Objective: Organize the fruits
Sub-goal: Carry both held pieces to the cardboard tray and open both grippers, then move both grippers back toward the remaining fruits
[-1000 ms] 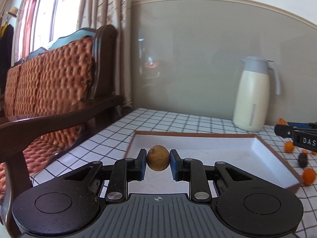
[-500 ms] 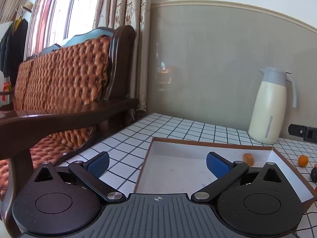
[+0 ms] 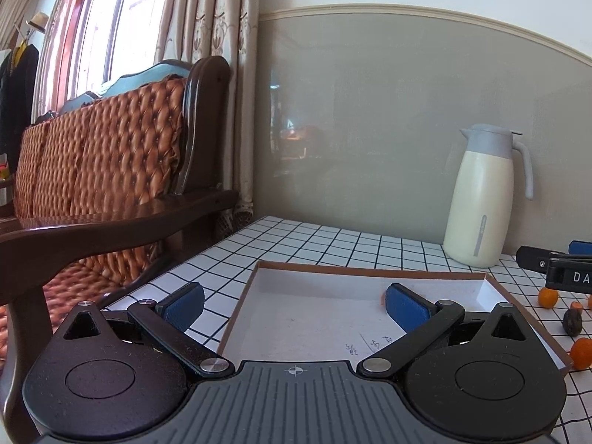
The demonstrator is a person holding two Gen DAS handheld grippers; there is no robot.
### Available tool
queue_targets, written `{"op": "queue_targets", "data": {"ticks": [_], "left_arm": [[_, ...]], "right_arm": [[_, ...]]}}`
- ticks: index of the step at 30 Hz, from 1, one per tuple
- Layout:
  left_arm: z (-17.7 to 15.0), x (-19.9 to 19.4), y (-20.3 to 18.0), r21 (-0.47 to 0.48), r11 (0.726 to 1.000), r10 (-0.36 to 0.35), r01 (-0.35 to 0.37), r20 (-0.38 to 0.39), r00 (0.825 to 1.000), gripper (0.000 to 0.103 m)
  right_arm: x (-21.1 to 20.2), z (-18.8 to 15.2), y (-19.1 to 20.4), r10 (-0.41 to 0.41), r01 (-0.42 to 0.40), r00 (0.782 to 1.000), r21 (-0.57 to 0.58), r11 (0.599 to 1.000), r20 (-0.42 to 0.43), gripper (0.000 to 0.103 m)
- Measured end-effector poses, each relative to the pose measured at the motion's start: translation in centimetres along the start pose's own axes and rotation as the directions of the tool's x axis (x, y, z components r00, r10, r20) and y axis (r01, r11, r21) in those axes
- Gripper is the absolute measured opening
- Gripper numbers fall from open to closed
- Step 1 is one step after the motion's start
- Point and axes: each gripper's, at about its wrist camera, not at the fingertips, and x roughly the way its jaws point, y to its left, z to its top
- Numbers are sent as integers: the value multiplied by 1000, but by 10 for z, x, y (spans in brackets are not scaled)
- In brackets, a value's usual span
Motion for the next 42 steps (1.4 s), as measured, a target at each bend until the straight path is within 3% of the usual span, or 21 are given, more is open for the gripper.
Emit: {"op": "queue_targets", "data": {"ticks": [9, 23, 36, 42], "left_arm": [[-5, -25, -17, 26, 999, -41, 41, 3, 999, 103], [-7, -38, -53, 55, 995, -86, 86, -6, 996, 103], [-8, -48, -83, 97, 987, -126, 126, 2, 992, 103], [-13, -61, -87, 121, 987, -110, 108, 9, 994, 103]], "right_arm": [[-20, -3, -14, -6, 6, 1000, 21, 1000, -20, 97], [-63, -12, -51, -122, 121, 993, 45, 992, 6, 97], [-91, -12, -68, -111, 111, 994, 23, 994, 18, 97], [-102, -18, -76, -117, 117, 993, 7, 993, 23, 97]]}}
